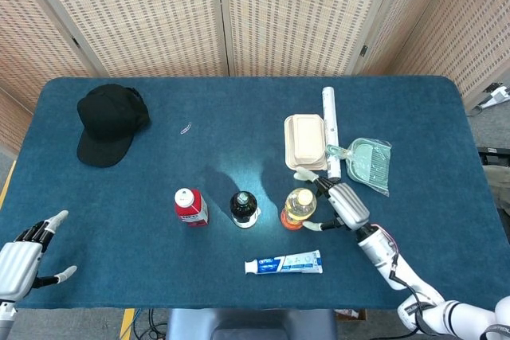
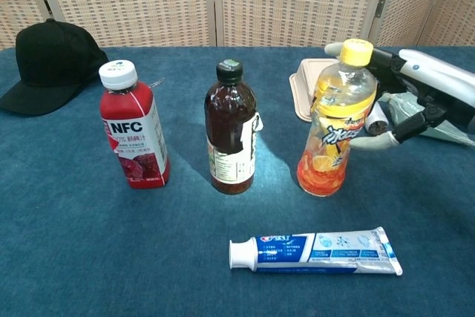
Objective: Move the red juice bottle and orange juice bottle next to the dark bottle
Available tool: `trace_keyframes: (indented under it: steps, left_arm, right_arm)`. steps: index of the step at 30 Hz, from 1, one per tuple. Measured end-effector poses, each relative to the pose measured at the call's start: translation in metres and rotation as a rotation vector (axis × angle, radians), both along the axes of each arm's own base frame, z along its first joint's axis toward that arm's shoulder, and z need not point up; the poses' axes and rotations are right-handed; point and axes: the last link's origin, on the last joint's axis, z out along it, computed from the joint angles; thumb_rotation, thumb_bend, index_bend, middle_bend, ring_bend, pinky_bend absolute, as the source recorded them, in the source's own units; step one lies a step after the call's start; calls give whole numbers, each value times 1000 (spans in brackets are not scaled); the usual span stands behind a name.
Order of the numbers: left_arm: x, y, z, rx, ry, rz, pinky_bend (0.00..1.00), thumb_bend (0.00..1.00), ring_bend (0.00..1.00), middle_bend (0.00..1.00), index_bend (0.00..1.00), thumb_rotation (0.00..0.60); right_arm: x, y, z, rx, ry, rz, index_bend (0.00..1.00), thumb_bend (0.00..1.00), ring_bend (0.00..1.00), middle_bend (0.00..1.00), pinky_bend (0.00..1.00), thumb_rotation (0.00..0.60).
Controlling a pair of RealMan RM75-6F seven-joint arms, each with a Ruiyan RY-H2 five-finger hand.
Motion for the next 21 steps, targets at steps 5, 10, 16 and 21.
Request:
trace_keyframes:
  steps: [5, 10, 16, 21]
  left_arm:
    - [0, 0, -1, -6, 7, 0, 299, 24, 188, 189, 167, 600]
    - [2, -2, -2, -10, 12, -8, 298, 24, 188, 189, 167, 600]
    - [5, -1, 0, 2, 12, -15, 298, 24, 188, 189, 167, 600]
    - [8, -1, 0, 10, 23, -27, 298, 24, 188, 189, 167, 600]
  right_arm:
    - [1, 6, 14, -22, 43, 16, 50, 0, 187, 142, 405, 600]
    - [-2, 17, 36, -67, 129, 15, 49, 0, 187, 142, 405, 600]
    - [-16, 37, 74, -156, 307, -45, 50, 0, 187, 158, 404, 600]
    - [-39, 62, 111, -250, 509, -147, 56, 0, 187, 174, 394, 600]
